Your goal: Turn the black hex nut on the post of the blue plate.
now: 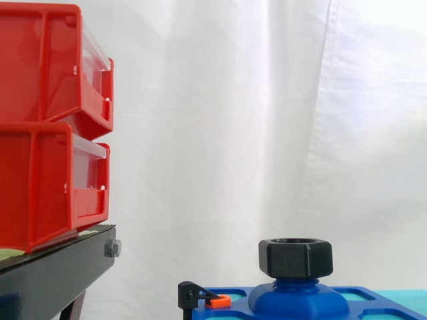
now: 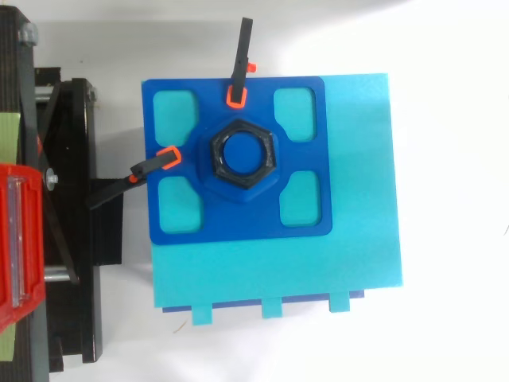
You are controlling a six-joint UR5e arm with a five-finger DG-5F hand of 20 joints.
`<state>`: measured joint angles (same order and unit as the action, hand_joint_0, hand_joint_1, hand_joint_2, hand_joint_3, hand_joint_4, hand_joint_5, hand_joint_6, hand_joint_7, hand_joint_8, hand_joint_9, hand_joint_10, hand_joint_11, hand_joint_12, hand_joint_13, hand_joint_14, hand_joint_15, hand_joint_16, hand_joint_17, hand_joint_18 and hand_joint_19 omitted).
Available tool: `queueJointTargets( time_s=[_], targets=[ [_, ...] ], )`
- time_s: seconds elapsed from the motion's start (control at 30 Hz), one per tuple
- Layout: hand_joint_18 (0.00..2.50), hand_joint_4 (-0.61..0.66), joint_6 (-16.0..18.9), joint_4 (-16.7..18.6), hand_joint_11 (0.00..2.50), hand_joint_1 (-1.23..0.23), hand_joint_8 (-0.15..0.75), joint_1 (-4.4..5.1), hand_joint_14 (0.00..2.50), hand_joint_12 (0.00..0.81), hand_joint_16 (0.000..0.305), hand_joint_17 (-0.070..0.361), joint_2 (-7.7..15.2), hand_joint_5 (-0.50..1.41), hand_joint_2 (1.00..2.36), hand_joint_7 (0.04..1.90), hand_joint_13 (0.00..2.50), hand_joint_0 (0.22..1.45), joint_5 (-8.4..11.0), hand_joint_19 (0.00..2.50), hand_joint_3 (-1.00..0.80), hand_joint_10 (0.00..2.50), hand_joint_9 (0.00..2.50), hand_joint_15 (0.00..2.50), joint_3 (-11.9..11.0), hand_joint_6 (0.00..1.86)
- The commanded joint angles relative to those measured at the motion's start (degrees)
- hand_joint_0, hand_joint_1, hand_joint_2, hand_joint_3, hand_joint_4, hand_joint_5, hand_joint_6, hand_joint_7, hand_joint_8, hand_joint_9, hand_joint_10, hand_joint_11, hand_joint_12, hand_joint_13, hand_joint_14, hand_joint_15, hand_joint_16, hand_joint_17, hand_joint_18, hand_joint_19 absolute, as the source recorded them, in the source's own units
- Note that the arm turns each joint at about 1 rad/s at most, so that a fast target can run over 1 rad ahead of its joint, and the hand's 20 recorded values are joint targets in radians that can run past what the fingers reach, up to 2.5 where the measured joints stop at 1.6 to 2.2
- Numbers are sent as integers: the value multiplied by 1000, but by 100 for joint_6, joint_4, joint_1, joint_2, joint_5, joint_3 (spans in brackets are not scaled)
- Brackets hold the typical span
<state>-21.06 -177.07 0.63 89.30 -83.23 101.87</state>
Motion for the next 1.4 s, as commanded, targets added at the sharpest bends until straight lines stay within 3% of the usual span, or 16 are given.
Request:
queueJointTargets(
  time_s=[0.0, 0.27, 0.33, 0.37, 0.43, 0.57, 0.63, 0.67, 0.8, 0.93, 0.97, 1.1, 1.17, 1.27, 1.37],
  targets=[
    [349, 144, -74, -29, 0, -606, 229, 7, 6, 314, 47, 105, 0, -198, 1000, 753, 578, 507, 0, 269, -500, 0, 516, 155, 8, 502],
    [336, 140, -153, -20, 0, -629, 234, 16, 7, 318, 45, 100, 0, -201, 1000, 757, 570, 513, 44, 250, -500, 0, 516, 162, -1, 502],
    [335, 140, -320, 59, 17, -628, 233, 25, 6, 317, 44, 100, 9, -202, 1000, 757, 576, 515, 281, 252, -500, 0, 531, 160, -1, 502],
    [334, 137, -320, 59, 17, -622, 233, 25, 6, 316, 44, 99, 9, -202, 1000, 759, 576, 518, 281, 253, -500, 0, 532, 161, -1, 502],
    [331, 138, -812, 147, 17, -619, 233, 51, 6, 315, 44, 99, 0, -202, 1000, 760, 573, 518, 686, 253, -500, 1, 533, 164, -1, 502],
    [219, 139, -1682, 261, 13, -609, 235, 95, 5, 331, 43, 96, 44, -202, 1000, 759, 511, 519, 1090, 188, -500, 0, 533, 134, -1, 502],
    [116, 139, -2315, 542, 0, -610, 235, 148, 3, 330, 42, 95, 88, -202, 1000, 762, 422, 518, 1363, 143, -500, 0, 521, 88, 8, 502],
    [49, 141, -2403, 621, 6, -610, 235, 165, 1, 332, 41, 93, 88, -203, 1000, 757, 381, 517, 1389, 101, -500, 0, 516, 77, -1, 502],
    [0, 142, -2851, 1087, 0, -604, 238, 271, 0, 329, 41, 92, 97, -203, 1000, 759, 283, 511, 1398, 27, -500, 0, 491, 31, -1, 502],
    [0, 138, -3203, 1368, 0, -596, 238, 358, 0, 327, 42, 94, 360, -205, 1000, 762, 214, 505, 1389, 0, -500, 0, 465, 3, -1, 502],
    [0, 139, -3300, 1535, 0, -593, 237, 402, 0, 327, 42, 94, 694, -205, 1000, 759, 209, 504, 1301, 0, -500, 0, 455, 10, -115, 502],
    [0, 139, -3344, 1474, 0, -585, 235, 438, 0, 329, 42, 95, 1301, -206, 1000, 760, 193, 502, 897, 0, -500, 0, 443, 2, -599, 502],
    [0, 140, -3344, 1465, 0, -583, 237, 438, 0, 329, 42, 95, 1345, -206, 1000, 762, 182, 501, 870, 0, -500, 0, 438, 0, -651, 502],
    [0, 139, -3423, 1324, 0, -581, 236, 473, 0, 329, 42, 95, 1600, -206, 1000, 754, 181, 501, 730, 0, -500, 0, 439, 0, -985, 502],
    [0, 144, -3581, 1272, 0, -580, 242, 525, 0, 330, 42, 95, 1626, -206, 1000, 759, 181, 500, 721, 0, -500, 0, 453, 0, -1100, 502]
  ],
)
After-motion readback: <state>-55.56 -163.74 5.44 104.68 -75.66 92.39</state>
